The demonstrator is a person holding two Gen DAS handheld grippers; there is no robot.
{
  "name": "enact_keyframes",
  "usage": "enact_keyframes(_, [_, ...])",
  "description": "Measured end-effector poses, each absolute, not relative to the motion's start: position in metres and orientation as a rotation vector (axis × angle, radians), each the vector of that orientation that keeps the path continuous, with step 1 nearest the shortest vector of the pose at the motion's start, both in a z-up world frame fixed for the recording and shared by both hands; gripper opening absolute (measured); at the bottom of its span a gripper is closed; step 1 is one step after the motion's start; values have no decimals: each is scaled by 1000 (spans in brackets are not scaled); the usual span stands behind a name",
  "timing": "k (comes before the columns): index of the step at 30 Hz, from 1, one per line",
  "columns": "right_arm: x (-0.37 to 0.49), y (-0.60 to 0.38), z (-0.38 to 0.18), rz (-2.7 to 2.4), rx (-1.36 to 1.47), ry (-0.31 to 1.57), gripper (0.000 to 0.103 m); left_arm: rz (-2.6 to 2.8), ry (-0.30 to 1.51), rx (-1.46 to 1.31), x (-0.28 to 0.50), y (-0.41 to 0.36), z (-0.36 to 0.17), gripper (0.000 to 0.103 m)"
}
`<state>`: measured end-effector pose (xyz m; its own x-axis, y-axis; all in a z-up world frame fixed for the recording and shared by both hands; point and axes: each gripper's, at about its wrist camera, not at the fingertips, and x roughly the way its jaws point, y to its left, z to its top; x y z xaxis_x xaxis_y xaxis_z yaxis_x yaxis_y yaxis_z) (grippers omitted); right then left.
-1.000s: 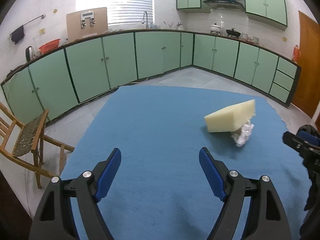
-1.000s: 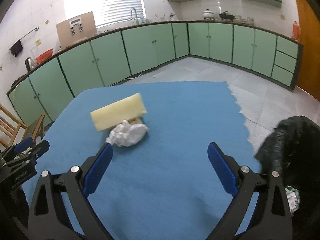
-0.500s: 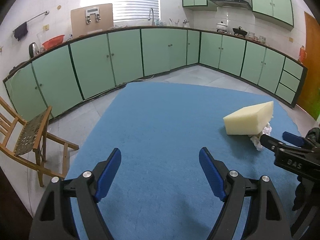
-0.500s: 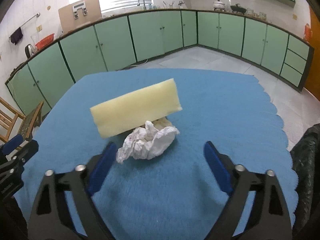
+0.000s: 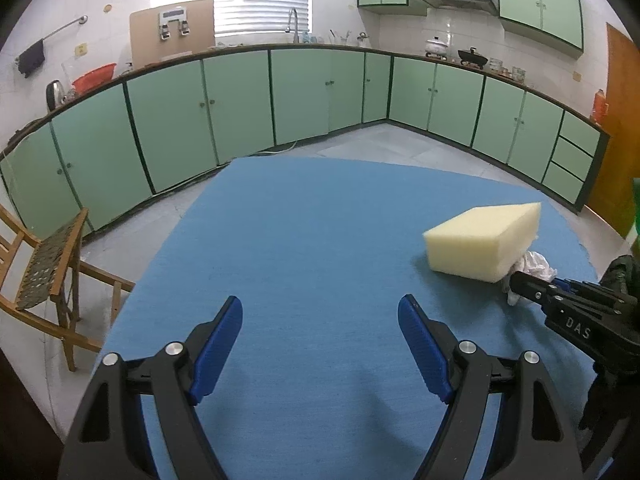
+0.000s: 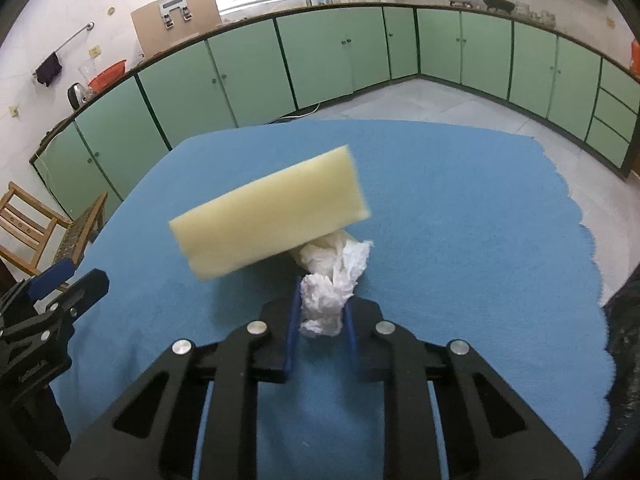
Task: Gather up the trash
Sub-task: 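Grasp the white tissue with the right gripper while the left grasps the yellow sponge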
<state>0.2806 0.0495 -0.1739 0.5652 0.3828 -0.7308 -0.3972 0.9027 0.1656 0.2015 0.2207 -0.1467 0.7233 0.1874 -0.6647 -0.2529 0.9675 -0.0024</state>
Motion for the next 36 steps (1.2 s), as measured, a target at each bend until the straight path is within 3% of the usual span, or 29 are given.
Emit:
enact_keyframes(28, [271, -49, -178, 314, 26, 810, 17, 90, 764, -68, 248, 135, -162, 78])
enact_keyframes(33, [271, -50, -185, 311, 36, 824, 17, 81, 794, -78, 261, 131, -170, 71])
enact_keyframes(36, [273, -50, -187, 306, 44, 833, 17, 53, 793, -72, 263, 126, -170, 54])
